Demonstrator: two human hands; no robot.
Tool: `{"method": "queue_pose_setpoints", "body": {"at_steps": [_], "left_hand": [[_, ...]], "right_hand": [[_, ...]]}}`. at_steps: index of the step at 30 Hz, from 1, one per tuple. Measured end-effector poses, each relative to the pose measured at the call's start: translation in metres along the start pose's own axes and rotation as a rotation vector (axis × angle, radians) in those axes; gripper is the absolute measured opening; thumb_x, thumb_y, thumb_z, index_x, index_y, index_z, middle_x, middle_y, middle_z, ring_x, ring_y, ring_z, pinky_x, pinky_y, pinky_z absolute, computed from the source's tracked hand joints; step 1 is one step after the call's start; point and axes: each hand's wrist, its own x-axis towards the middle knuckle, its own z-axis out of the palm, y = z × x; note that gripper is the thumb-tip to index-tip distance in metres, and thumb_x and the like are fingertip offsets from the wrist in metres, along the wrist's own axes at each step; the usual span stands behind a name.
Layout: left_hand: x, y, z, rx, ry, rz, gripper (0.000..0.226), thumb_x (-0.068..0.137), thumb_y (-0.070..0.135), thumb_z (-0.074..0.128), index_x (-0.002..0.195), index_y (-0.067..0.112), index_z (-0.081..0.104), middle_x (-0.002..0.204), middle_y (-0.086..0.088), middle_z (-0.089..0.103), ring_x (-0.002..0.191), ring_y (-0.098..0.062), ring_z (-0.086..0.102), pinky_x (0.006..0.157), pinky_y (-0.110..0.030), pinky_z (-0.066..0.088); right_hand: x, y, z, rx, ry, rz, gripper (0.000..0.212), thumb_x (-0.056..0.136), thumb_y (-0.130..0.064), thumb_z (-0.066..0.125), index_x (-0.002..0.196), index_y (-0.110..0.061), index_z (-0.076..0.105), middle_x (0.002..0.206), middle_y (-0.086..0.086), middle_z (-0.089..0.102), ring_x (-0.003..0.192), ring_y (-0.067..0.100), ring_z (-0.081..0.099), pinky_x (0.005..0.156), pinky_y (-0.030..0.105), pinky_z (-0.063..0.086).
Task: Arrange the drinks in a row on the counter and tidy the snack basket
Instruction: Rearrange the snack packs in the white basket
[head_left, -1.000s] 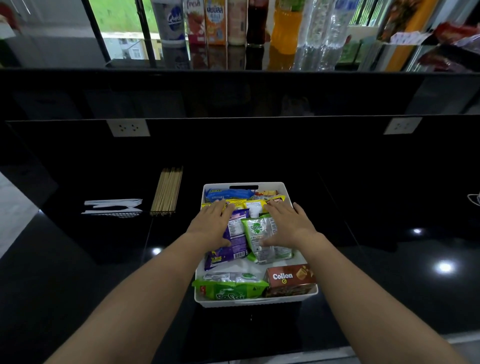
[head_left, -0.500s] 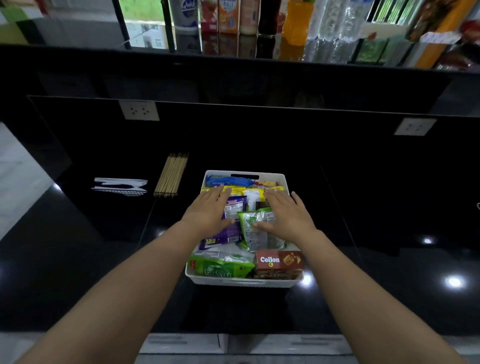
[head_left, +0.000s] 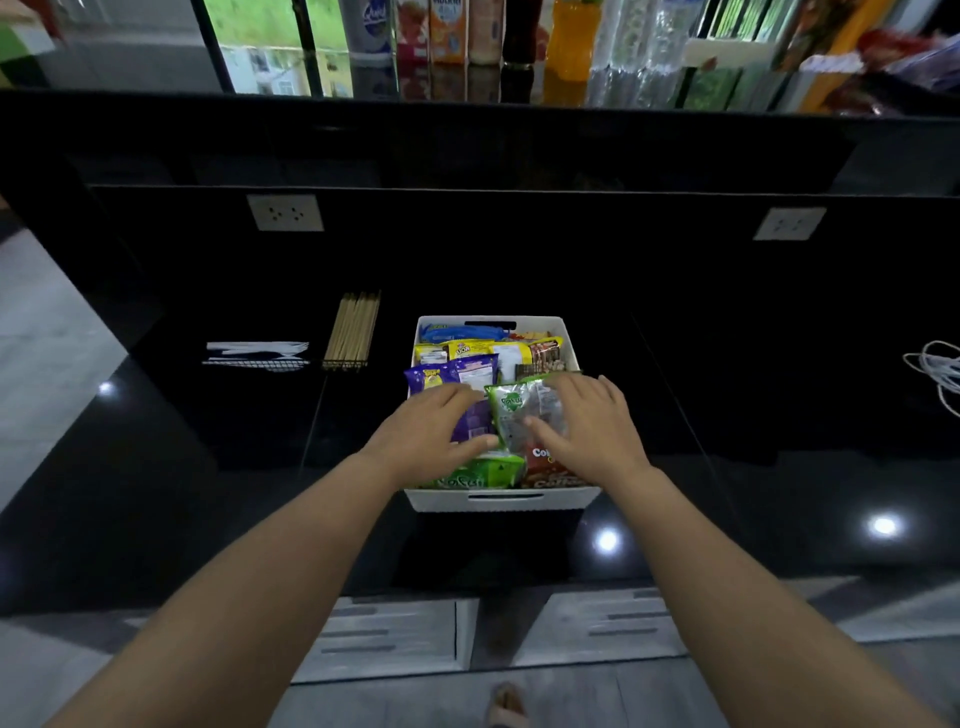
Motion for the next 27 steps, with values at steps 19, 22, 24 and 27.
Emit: {"method": "queue_pose_setpoints", "body": {"at_steps": [19,22,24,27], "left_hand": [[0.018,-0.010,0.010,0.075,-0.207,-0.053,0.052,0.091,0.029,0.061,0.138,0.022,0.040,0.129,-0.006,0.054,0.113,-0.027,0.056,0.086,-0.037,0.050],[0.034,-0.018,0.009,0.079,-0.161,-0.066,0.059,0.091,0.031,0.061,0.144,0.022,0.037,0.134,-0.005,0.047,0.121,-0.026,0.049,0.094,-0.038,0.047],[0.043,-0.023,0.011,0.137,-0.096,-0.052,0.065,0.091,0.032,0.061,0.147,0.024,0.031,0.135,-0.004,0.041,0.126,-0.024,0.041,0.102,-0.037,0.040],[0.052,-0.028,0.015,0.279,-0.043,-0.017,0.071,0.093,0.029,0.056,0.152,0.028,0.016,0.148,-0.007,0.027,0.136,-0.028,0.028,0.111,-0.039,0.025]], "right_hand": [[-0.018,0.007,0.017,0.038,-0.157,-0.068,0.059,0.081,-0.043,0.060,0.135,-0.030,0.041,0.128,-0.006,0.047,0.123,0.018,0.040,0.106,0.035,0.030],[-0.004,0.009,0.020,-0.031,-0.126,-0.101,0.063,0.080,-0.043,0.058,0.139,-0.032,0.040,0.142,-0.003,0.039,0.134,0.021,0.032,0.114,0.037,0.020],[0.003,0.011,0.025,-0.078,-0.129,-0.113,0.065,0.085,-0.046,0.051,0.146,-0.032,0.033,0.154,-0.001,0.027,0.143,0.021,0.020,0.118,0.038,0.011],[0.015,0.017,0.035,-0.124,-0.181,-0.093,0.070,0.093,-0.053,0.034,0.154,-0.031,0.009,0.162,-0.005,0.006,0.149,0.014,-0.001,0.120,0.037,-0.002]]}}
